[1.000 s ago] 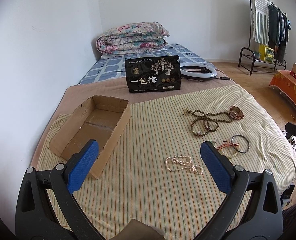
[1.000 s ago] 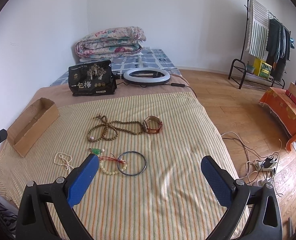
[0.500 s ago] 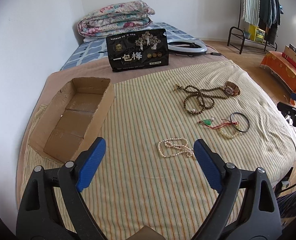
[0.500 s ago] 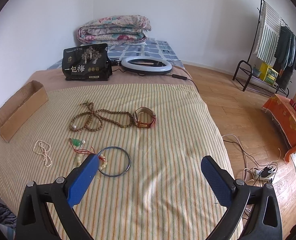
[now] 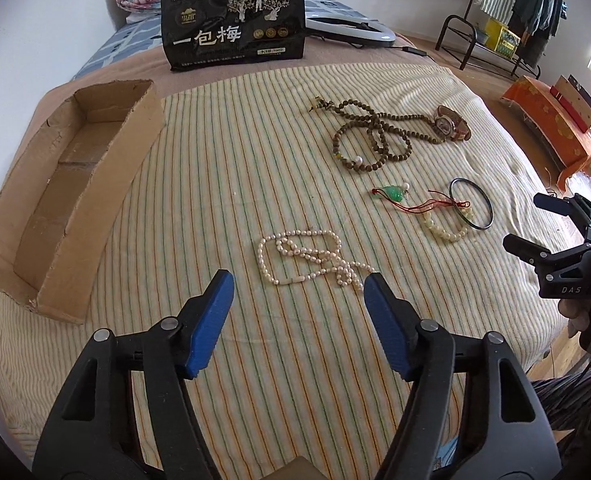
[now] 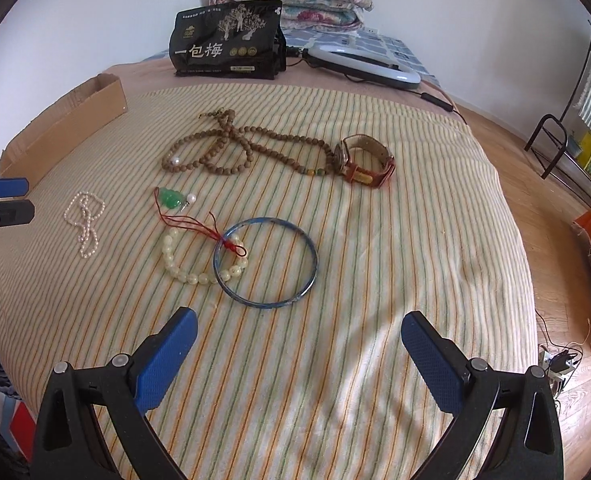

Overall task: Organize jewelry
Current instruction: 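Lower the left tool to the pearl necklace and close on it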

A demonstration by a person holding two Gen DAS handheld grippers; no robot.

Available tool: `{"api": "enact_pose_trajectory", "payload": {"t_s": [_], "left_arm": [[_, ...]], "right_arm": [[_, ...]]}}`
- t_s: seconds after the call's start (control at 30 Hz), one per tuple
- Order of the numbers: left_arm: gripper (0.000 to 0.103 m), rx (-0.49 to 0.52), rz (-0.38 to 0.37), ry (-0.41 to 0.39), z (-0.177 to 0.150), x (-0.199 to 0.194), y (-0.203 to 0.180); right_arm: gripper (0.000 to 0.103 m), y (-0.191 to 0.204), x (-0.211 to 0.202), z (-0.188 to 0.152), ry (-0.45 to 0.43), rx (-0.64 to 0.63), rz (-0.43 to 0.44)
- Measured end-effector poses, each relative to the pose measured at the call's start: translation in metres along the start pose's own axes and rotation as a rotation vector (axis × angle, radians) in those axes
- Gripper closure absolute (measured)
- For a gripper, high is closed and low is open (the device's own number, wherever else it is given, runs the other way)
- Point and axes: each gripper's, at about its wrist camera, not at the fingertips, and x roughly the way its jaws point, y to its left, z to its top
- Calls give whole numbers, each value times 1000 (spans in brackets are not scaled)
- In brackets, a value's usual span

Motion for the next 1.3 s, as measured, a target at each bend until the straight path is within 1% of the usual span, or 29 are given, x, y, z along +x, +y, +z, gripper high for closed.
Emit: {"api": "enact_pose_trajectory", "payload": {"t_s": [0.17,0.4,0.57,0.67,0.73,0.8,0.83,0.9,0.97,1.03,1.1,1.2,1.3], "left_arm": [[33,13,-8,19,2,14,-3],[33,-29,-8,67,13,40,5],[33,-39,11,103,16,61,7],[44,-69,15,125,15,72,13],[50,-74,22,115,16,72,15],[61,-64,39,105,16,72,15],[63,-63,45,103,17,73,16],[70,-63,49,97,17,73,16],[75,-58,55,91,17,73,15],[78,-56,58,87,18,74,15],[83,-52,59,85,19,75,13],[86,-47,64,81,20,76,10],[88,-37,67,78,21,77,8]], "right_arm": [[0,0,16,0,25,-15,10],[0,0,24,3,29,-10,41],[0,2,29,4,28,-19,49],[0,6,32,6,21,-40,33],[1,6,34,8,17,-48,23],[3,2,36,9,14,-43,14],[4,-2,36,10,14,-25,23],[4,-7,38,13,19,23,80],[3,-5,39,15,21,33,109],[3,0,41,18,23,14,97],[2,2,44,20,28,24,95],[1,2,48,23,29,55,101],[1,3,52,28,34,52,84]]}}
